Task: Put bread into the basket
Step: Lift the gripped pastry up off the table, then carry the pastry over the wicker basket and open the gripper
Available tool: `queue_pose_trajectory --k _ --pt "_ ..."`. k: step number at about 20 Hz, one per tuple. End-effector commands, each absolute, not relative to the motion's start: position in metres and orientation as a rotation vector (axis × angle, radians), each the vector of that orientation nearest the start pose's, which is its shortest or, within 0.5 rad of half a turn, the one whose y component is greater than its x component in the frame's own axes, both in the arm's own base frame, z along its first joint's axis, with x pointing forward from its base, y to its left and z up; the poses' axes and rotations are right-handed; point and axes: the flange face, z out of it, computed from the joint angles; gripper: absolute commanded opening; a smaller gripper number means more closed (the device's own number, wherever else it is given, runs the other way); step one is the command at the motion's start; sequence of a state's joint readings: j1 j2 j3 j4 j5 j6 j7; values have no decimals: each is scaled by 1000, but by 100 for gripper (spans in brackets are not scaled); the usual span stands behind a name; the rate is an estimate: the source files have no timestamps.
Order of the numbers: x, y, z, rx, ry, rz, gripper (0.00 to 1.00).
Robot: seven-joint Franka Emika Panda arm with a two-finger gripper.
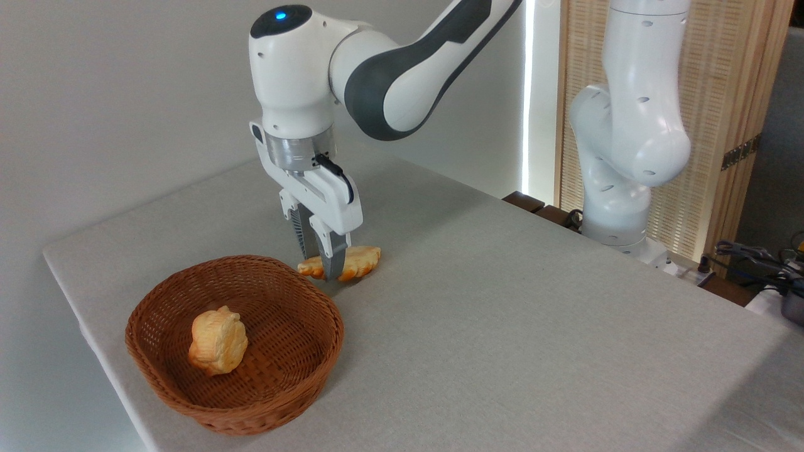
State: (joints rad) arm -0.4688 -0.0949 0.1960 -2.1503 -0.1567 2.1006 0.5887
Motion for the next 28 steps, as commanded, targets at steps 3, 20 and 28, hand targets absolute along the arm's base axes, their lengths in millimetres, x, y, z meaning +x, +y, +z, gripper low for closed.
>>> queue_pose_trajectory --k 3,20,28 --pt "492 -144 468 -3042 1284 -109 15" --pt "515 -135 538 -3117 1197 -419 19" --pt "550 -88 548 -3265 844 -766 29"
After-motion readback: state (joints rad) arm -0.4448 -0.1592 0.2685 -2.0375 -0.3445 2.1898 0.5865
